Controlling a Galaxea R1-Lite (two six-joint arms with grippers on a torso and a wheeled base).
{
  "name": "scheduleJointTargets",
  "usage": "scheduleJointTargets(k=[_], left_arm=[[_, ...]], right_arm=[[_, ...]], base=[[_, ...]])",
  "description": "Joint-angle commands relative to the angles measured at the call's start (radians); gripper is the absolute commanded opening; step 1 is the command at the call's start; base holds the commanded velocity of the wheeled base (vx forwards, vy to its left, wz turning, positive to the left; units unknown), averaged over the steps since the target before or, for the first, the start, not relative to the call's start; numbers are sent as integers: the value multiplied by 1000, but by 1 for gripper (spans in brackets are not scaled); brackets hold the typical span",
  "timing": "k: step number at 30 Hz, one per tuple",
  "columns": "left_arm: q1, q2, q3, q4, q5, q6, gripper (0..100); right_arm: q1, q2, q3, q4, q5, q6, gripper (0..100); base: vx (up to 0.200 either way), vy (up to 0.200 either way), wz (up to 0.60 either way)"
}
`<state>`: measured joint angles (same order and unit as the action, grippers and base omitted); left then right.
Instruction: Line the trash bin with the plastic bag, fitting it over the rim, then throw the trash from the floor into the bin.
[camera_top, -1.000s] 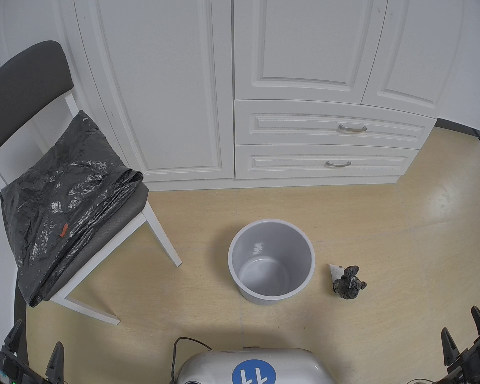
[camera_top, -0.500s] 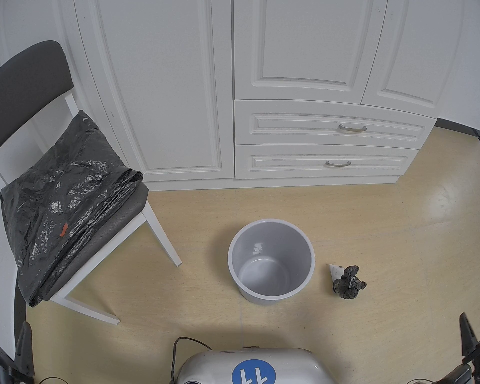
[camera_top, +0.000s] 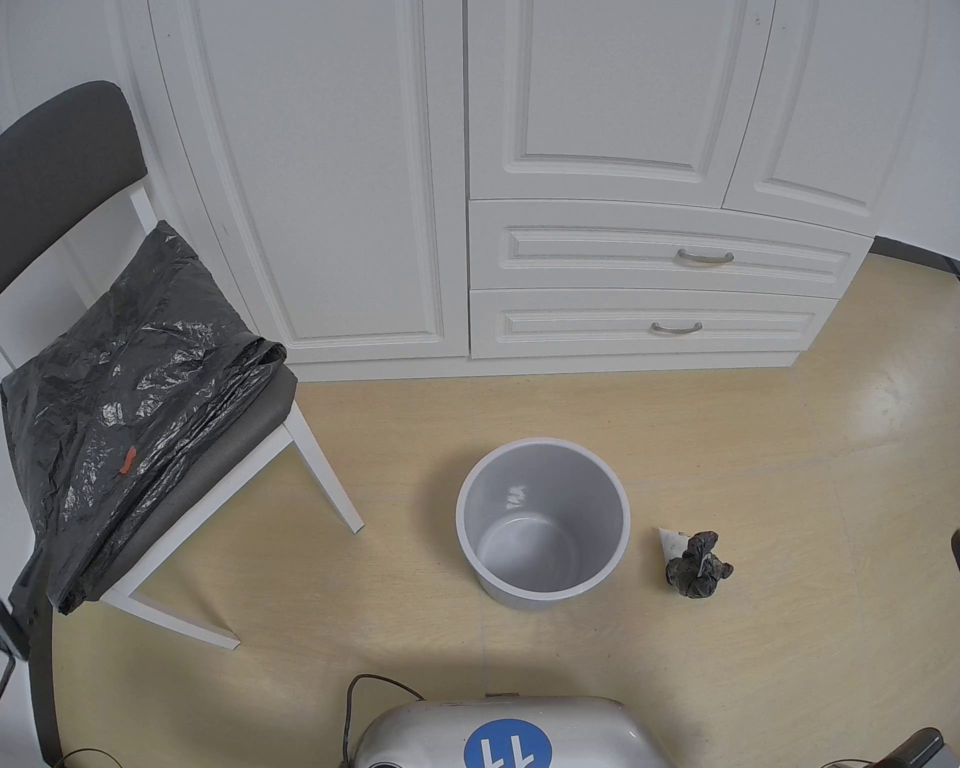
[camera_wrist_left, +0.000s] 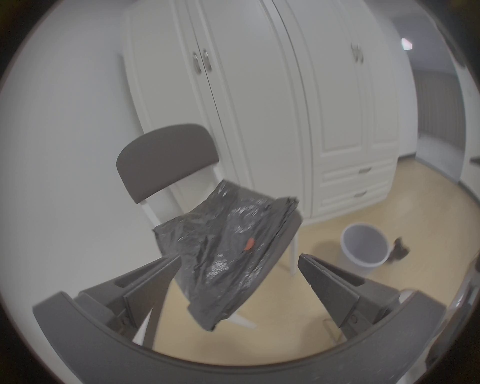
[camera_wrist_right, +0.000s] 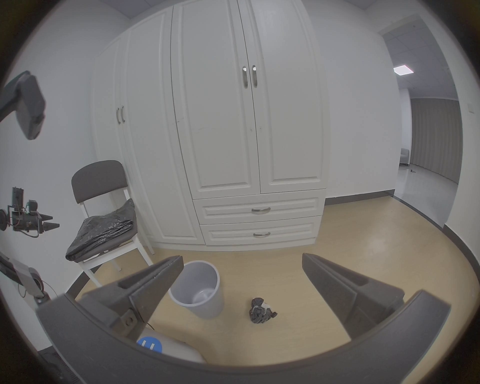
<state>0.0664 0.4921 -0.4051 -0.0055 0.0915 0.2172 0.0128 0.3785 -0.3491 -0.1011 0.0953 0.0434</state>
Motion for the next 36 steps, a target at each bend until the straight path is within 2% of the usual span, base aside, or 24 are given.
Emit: scheduleJointTargets(k=[1,2,3,4,5,6,7,8,10,12,17,28,36], left_arm=[[280,425,-60,-40,7,191,100],[308,430,-50,-40,-38,202,100],[308,430,-50,-40,-38,202,100],[365,431,-29,-36,-141,223,100],[365,431,-29,-36,-141,223,100],[440,428,2,-37,-211,286,100],[444,428,3,-37,-214,292,100],[515,427,28,-37,-230,366,100],[558,428,42,-37,-234,413,100],[625,433,61,-36,-260,478,100],[641,447,81,-33,-280,496,100],[644,528,95,-45,-276,510,100],[642,689,111,-195,-237,510,100]], right_arm=[[7,402,-116,-187,-3,-34,100],[7,428,-116,-223,-8,-33,100],[7,428,-116,-223,-8,-33,100],[9,477,-116,-281,-19,-31,100],[9,477,-116,-281,-19,-31,100],[24,519,-116,-316,-28,-30,100],[26,520,-116,-318,-29,-30,100],[55,537,-114,-322,-48,-28,100],[81,543,-110,-318,-68,-28,100],[131,559,-88,-324,-115,-16,100],[196,571,-57,-324,-135,56,100],[202,616,-54,-327,-160,56,100],[204,617,-51,-362,-197,53,100]], base=[[0,0,0],[0,0,0],[0,0,0],[0,0,0],[0,0,0],[0,0,0],[0,0,0],[0,0,0],[0,0,0],[0,0,0],[0,0,0],[0,0,0],[0,0,0]])
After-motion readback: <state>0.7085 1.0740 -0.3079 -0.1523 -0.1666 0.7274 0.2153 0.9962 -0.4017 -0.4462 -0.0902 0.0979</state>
